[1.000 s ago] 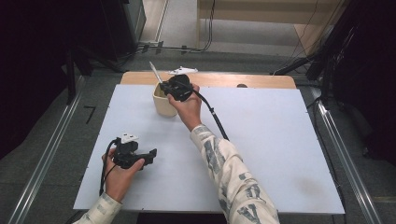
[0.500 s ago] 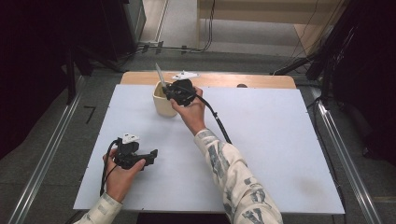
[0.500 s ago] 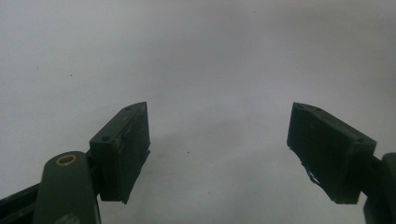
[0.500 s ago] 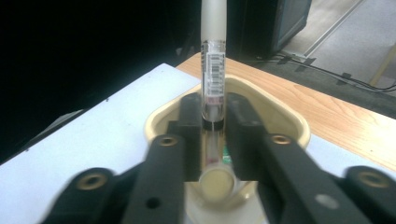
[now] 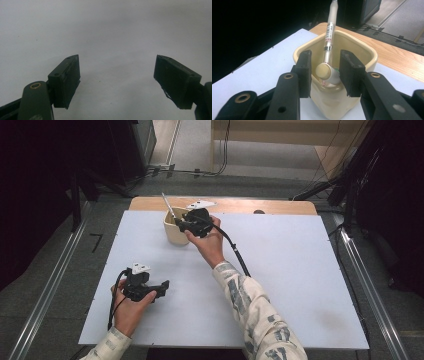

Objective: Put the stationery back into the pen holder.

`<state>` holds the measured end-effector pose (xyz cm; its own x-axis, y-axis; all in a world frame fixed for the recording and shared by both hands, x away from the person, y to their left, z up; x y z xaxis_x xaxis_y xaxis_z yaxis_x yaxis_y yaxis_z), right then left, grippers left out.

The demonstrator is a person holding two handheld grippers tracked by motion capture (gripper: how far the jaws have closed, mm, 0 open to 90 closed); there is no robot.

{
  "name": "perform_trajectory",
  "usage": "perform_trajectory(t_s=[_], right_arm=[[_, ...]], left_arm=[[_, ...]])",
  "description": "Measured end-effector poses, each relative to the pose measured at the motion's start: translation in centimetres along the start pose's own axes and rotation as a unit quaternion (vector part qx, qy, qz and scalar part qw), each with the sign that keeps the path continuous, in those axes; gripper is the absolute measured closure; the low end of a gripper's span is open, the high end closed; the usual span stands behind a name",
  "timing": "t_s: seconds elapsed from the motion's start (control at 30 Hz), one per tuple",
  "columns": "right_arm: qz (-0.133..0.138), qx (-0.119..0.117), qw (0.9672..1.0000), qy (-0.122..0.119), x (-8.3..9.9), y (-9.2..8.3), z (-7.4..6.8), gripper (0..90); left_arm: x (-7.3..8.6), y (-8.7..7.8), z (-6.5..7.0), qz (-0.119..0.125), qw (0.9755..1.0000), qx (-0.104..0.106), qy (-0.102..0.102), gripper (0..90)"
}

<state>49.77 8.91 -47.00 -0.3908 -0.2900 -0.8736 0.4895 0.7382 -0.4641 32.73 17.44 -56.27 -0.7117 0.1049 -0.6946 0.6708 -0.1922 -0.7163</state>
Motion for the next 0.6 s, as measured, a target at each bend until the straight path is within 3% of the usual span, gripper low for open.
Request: perform_trajectory(t_s=[0.17,0.6], right_arm=[[0.003,-0.008,1.0000,0.003,0.0,-0.6,-0.2,56.0],[-0.001,-0.048,0.9985,-0.024,1.3,-3.6,-2.2,41.7]], left_arm=[[0.0,0.0,0.0,0.000,1.0000,-0.001,0.001,21.5],[0.1,0.1,0.1,0.000,1.0000,-0.006,0.005,21.5]])
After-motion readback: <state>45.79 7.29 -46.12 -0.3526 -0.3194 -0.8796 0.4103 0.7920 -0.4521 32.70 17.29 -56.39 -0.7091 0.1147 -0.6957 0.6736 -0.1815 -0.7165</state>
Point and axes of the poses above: each handheld gripper's, and its own axes: y roughly forward along the jaws, x roughly out of its underside, z roughly to its right, the point moved 10 cm from there along y, roughly forward along the jaws, and after that the axes turned 5 degrees about -x, right-handed, at the moved point
